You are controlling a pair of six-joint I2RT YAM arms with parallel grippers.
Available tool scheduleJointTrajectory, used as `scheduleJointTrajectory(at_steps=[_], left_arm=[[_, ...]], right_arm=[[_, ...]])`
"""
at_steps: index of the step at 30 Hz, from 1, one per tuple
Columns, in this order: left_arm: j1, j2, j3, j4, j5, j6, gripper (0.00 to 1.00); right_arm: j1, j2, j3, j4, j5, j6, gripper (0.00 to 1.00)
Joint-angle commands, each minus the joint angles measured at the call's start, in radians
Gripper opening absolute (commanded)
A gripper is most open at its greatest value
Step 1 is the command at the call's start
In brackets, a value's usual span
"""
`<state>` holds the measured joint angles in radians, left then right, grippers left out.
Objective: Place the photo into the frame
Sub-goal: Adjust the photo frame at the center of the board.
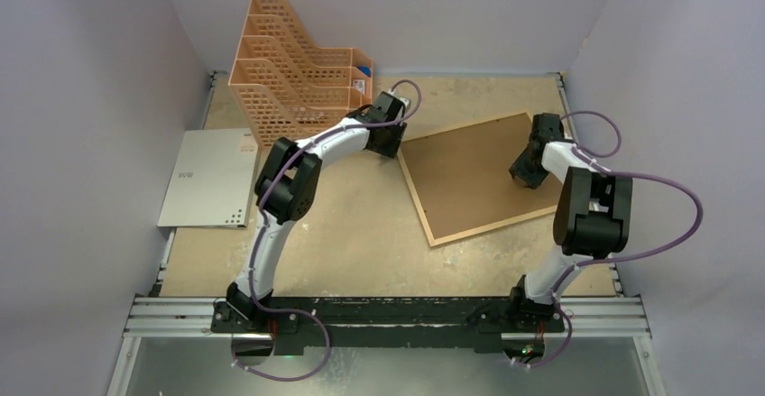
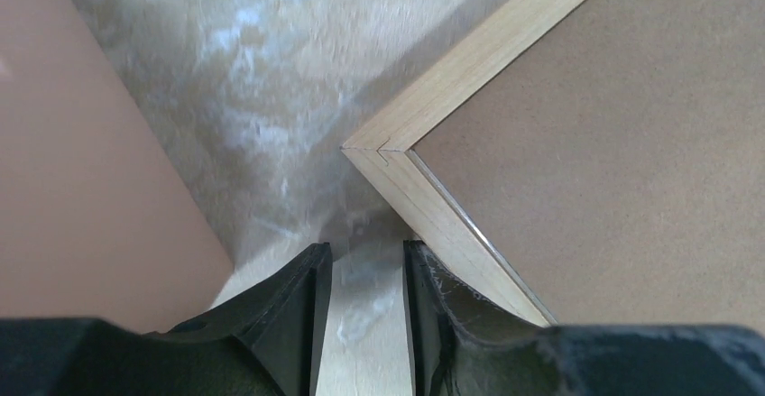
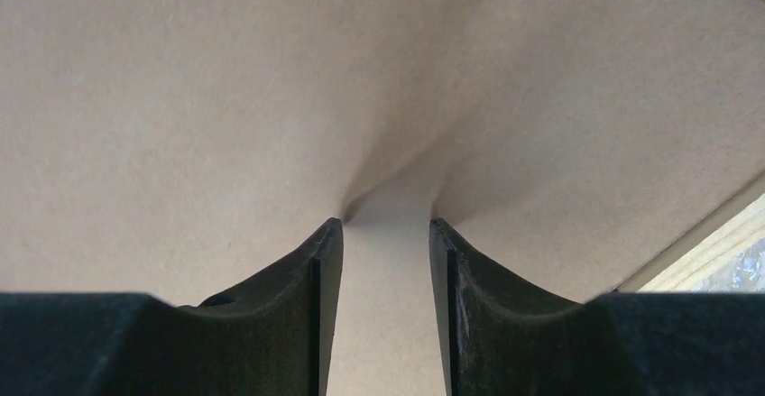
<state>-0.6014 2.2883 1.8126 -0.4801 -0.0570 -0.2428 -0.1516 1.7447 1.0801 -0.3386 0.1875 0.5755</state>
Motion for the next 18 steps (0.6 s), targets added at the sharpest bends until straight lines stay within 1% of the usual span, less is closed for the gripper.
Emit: scheduleJointTrajectory(at_steps=[1,5,7,9,11,15,18], left_arm=[[0.002,0.087,0.129,0.07,0.084,-0.001,0.38],[0.011,0.164,0.271,0.067,0.133,-0.004,0.4],[0.023,0.203,0.334,0.077,0.171,-0.013,0.42],[0.037,0.23,0.377,0.105,0.203,-0.022,0.46],[0.05,0.246,0.403,0.137,0.246,-0.021,0.47],[0.083,0.216,0.414,0.166,0.313,-0.031,0.48],[0.108,0.136,0.389,0.182,0.393,-0.047,0.47]], right_arm=[[0.014,-0.066,-0.018,-0.029,-0.055,-0.048,0.44],[0.086,-0.114,-0.005,-0.013,-0.152,-0.162,0.47],[0.173,-0.125,0.014,-0.029,-0.143,-0.218,0.49],[0.291,-0.129,0.03,-0.047,-0.109,-0.265,0.52],[0.364,-0.131,0.038,-0.061,-0.094,-0.307,0.55],[0.434,-0.163,0.033,-0.064,-0.14,-0.39,0.59],[0.47,-0.203,0.03,-0.071,-0.209,-0.465,0.66]])
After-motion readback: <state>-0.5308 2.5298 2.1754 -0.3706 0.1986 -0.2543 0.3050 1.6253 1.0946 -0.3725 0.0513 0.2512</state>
